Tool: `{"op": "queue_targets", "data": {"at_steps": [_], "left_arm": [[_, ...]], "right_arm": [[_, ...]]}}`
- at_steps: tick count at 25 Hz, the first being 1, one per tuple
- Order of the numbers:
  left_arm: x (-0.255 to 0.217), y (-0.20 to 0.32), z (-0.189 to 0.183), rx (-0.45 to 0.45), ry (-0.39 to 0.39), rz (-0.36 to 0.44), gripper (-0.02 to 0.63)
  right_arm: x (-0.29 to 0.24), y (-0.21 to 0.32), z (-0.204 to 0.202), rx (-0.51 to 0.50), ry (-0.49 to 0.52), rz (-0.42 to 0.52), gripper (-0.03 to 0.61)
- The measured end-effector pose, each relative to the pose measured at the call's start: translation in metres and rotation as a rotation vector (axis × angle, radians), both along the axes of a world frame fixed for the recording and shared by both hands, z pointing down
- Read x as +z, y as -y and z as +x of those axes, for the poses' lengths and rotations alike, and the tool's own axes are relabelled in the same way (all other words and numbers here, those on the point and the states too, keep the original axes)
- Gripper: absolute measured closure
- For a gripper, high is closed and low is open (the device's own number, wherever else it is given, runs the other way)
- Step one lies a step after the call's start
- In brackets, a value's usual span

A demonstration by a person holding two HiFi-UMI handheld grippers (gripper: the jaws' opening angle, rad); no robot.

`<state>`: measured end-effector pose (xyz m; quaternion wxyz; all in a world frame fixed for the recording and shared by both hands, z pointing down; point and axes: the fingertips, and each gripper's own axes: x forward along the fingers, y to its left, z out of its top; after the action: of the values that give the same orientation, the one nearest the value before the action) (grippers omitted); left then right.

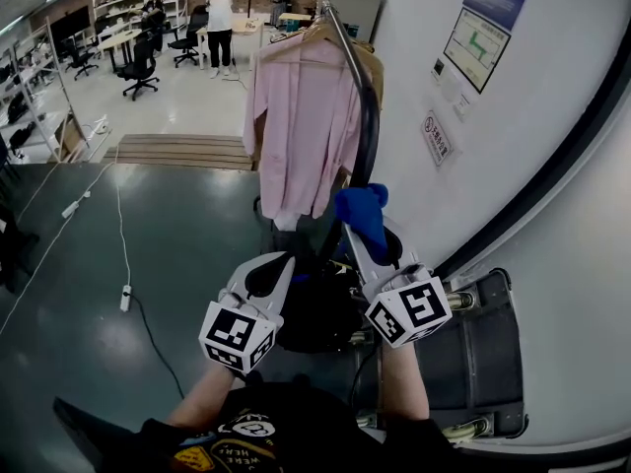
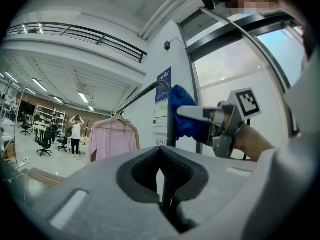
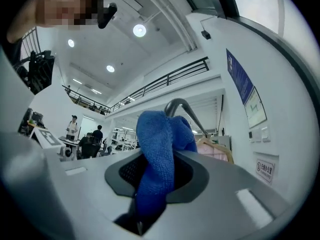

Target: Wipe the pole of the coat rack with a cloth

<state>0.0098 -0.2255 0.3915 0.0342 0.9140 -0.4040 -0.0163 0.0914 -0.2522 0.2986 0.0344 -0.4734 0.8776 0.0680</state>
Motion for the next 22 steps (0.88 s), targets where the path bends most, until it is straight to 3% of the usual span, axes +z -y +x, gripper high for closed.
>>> {"op": "queue_targets", "data": {"at_steps": [7, 13, 18, 22], "left_arm": [[-0.004, -0.003, 0.0, 0.005, -0.009, -0.002, 0.609], [-0.004, -0.003, 0.007, 0.027, -0.009, 0.0, 0.609], [-0.002, -0.005, 0.005, 0.023, -0.01, -0.007, 0.609], [0.0, -0.001, -0.002, 0.009, -0.008, -0.013, 0.609]], "right_arm": [[-0.079, 0.014, 0.004, -0.011, 0.077, 0.024, 0.483], [-0.125, 0.041, 0.006, 0.022, 0.049, 0.063, 0.488], [-0.116, 0.031, 0.002, -0.004, 0.046, 0.063, 0.489], [-0.064, 0.007, 0.003, -0.013, 0.077, 0.038, 0.489]]}}
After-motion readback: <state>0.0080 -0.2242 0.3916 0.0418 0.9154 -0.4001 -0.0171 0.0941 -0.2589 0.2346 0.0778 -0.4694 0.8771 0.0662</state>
